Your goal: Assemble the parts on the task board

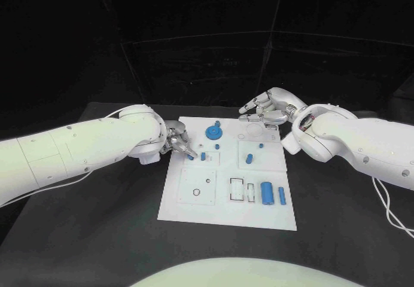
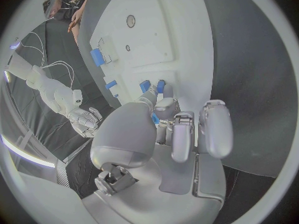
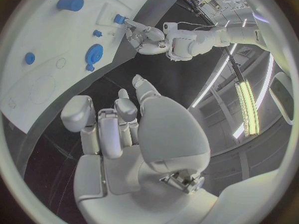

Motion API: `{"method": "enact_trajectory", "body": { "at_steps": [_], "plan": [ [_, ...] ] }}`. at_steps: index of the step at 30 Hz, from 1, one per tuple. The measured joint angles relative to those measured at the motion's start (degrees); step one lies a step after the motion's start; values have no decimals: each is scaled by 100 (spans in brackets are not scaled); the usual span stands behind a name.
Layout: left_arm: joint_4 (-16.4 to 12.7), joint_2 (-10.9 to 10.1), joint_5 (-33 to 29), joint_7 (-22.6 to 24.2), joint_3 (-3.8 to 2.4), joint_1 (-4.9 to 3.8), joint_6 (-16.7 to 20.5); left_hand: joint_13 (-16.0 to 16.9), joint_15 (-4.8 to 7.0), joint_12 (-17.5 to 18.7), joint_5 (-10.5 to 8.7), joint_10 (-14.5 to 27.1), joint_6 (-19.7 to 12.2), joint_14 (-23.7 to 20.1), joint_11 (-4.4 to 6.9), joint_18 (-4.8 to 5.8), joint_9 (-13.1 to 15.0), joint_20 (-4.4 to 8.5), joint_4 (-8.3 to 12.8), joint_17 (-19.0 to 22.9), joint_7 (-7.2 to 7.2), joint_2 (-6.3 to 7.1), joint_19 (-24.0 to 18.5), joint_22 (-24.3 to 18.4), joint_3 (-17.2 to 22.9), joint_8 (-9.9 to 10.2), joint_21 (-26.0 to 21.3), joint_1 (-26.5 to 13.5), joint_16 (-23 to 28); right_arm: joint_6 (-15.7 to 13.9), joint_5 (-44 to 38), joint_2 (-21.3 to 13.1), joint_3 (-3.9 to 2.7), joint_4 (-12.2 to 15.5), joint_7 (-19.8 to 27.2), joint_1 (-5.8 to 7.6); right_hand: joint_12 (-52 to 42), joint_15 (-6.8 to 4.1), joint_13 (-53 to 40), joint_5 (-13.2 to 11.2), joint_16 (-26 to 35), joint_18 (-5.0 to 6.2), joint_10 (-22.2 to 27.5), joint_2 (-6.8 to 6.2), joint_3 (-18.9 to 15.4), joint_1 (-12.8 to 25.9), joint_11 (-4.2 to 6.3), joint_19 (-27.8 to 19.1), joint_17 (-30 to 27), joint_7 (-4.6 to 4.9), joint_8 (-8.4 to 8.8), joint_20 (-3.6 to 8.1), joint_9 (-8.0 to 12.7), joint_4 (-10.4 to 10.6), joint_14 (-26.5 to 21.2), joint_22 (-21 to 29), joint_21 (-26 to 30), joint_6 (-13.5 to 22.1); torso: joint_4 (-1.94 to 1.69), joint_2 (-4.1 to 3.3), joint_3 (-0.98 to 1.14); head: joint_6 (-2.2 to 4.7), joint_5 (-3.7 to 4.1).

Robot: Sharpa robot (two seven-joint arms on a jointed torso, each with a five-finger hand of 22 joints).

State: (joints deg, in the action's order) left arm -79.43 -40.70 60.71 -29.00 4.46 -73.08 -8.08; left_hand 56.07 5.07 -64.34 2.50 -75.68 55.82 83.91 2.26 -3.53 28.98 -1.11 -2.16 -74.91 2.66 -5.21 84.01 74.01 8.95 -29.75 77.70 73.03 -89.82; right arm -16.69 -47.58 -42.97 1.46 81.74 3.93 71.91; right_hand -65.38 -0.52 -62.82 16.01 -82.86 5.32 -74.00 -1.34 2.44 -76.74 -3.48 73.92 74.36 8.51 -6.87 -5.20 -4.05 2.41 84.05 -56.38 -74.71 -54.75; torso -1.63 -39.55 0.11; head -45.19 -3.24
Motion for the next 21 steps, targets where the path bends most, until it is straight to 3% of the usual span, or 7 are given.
{"method": "enact_trajectory", "body": {
  "at_steps": [5,9,21],
  "plan": [
    [60,44,0,-1,2,2,-25,5,14,0,0,-13,43,14,11,0,237,7,14,0,-3,54,7,24,60,-35,30,-192,0,1,0,2,0,0,0,0,0,0,0,0,0,0,0,0,0,0,0,0,0,0,0,0,0,0,0,0,0,0,2,0,1,-3,3],
    [99,64,0,-3,4,5,-55,26,14,0,0,-54,167,14,51,0,256,7,-80,0,-127,108,7,42,-28,-93,29,-337,0,1,0,2,0,0,0,0,0,0,0,0,0,0,0,0,0,0,0,0,0,0,0,0,0,0,0,0,0,0,4,0,3,-6,8],
    [170,104,0,-7,3,4,-125,36,14,0,4,-81,217,15,41,0,265,7,-175,0,-174,180,7,61,-95,-138,29,-520,0,5,-1,0,0,1,0,0,0,0,5,0,23,0,0,0,0,0,0,0,-10,0,-22,0,0,0,0,10,0,0,4,-1,2,-11,23]
  ]
}}
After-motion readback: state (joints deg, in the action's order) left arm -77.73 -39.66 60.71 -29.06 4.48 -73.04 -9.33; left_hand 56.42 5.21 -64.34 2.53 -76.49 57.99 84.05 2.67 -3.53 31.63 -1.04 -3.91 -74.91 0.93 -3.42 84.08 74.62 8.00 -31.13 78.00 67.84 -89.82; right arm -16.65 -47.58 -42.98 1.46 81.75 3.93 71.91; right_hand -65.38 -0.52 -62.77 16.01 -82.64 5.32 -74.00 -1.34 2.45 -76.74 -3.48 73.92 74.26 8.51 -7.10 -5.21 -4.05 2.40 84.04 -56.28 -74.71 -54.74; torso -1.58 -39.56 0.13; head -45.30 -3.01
